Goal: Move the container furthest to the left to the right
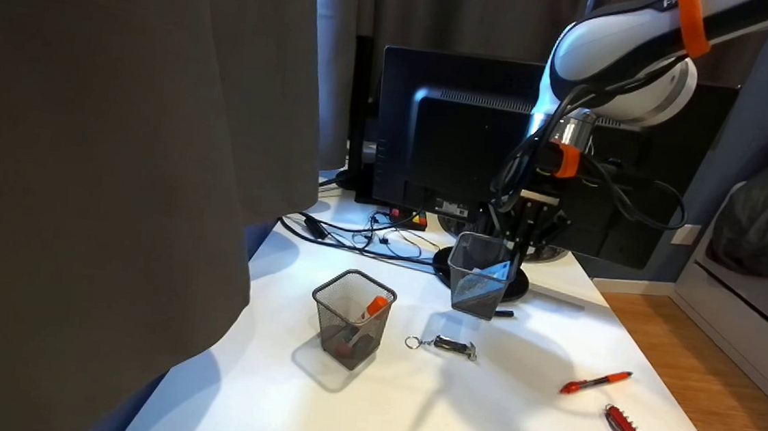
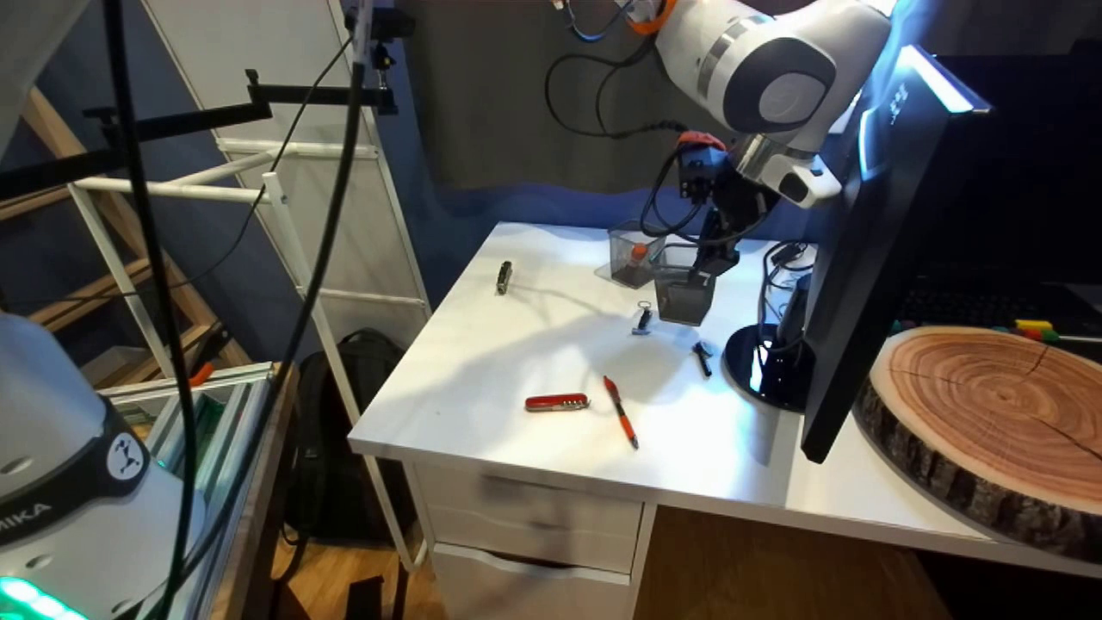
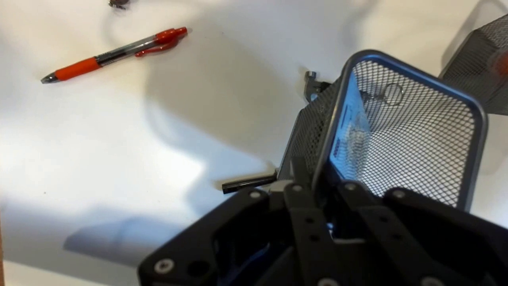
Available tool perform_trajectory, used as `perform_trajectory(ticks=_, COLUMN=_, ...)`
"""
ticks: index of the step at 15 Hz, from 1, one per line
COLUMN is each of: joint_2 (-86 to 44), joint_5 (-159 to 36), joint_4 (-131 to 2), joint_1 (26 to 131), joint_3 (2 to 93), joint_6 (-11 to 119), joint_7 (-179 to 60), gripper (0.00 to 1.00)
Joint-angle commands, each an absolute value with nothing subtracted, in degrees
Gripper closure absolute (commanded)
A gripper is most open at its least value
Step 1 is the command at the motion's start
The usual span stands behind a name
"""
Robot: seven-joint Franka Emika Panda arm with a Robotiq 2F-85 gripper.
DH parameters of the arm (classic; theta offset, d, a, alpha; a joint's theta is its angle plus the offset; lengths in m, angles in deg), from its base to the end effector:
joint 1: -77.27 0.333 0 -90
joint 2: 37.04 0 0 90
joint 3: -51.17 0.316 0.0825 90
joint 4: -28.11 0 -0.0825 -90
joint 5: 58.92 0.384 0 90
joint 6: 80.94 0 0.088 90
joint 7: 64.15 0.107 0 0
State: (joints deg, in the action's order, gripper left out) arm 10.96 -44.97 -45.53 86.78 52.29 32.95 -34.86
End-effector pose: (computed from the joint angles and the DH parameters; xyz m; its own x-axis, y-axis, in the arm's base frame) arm 0.7193 0.1469 0.2359 0.8833 -0.4058 -0.2349 -0.4406 -0.8897 -0.1197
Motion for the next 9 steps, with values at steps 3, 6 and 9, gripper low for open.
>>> perform_trajectory(ticks=3, joint_2=14.0, joint_5=-40.9, joint_4=-40.6, joint_1=86.0, joint_3=54.5, joint_6=39.1, joint_7=-33.8, gripper=0.97)
perform_trajectory(ticks=6, joint_2=16.4, joint_5=-41.1, joint_4=-36.8, joint_1=88.2, joint_3=55.7, joint_6=41.8, joint_7=-33.2, gripper=0.97)
perform_trajectory(ticks=9, joint_2=21.1, joint_5=-42.3, joint_4=-29.7, joint_1=90.1, joint_3=56.0, joint_6=39.8, joint_7=-31.4, gripper=0.97)
